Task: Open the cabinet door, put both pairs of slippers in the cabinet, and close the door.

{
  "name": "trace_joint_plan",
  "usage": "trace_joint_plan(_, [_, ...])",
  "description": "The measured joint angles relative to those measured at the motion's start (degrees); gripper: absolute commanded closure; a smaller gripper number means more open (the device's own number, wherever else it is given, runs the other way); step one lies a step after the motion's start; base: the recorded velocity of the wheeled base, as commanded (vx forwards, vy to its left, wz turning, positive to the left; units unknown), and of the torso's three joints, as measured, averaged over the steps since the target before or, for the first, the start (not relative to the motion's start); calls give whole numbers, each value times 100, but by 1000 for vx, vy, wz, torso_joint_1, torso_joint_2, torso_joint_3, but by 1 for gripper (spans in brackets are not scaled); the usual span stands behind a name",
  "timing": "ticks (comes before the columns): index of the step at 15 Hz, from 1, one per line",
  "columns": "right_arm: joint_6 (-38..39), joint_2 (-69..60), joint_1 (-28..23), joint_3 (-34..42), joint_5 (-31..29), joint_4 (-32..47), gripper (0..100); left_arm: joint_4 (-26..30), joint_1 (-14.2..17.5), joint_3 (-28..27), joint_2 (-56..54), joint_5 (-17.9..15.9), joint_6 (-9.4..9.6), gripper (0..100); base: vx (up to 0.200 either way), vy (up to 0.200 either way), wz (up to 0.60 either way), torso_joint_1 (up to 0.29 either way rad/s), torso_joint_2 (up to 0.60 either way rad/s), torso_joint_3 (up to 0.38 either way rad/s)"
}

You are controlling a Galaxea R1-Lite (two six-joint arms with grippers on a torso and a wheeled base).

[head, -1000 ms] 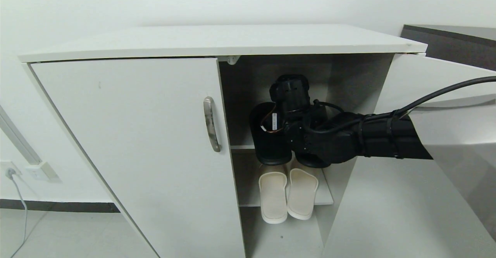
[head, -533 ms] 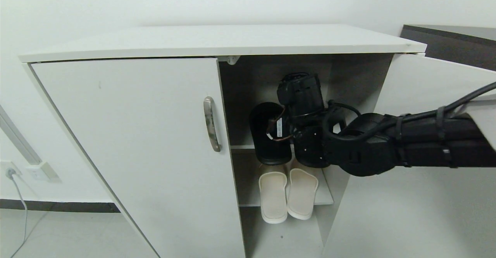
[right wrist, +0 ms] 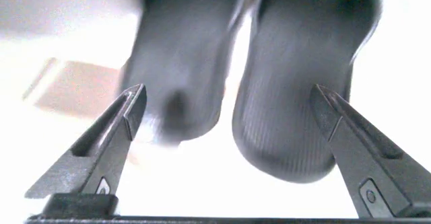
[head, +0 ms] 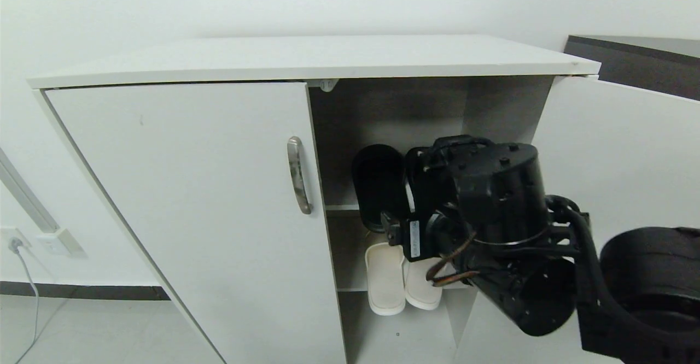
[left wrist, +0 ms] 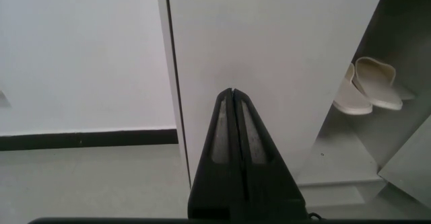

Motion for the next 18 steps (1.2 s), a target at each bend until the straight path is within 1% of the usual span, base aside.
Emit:
trace_joint_plan(1, [-9, -146, 45, 336, 148, -284, 100, 0, 0, 0, 0, 0, 0, 100, 0, 0, 0, 0, 0, 0])
trace_joint_plan(3, [-148, -330, 98, 791, 328, -785, 100, 0, 0, 0, 0, 0, -20, 100, 0, 0, 0, 0, 0, 0])
trace_joint_plan(6, [-246, -430, 127, 1042, 389, -881, 100, 0, 0, 0, 0, 5, -41, 100, 0, 0, 0, 0, 0, 0])
trace_joint_plan(16, [-249, -422, 160, 1150, 421, -891, 100, 0, 0, 0, 0, -2, -41, 100, 0, 0, 0, 0, 0, 0])
trace_joint_plan(18, [-249, -416, 160, 1156, 418, -891, 100, 0, 0, 0, 0, 0, -37, 100, -200, 0, 0, 5, 2, 2])
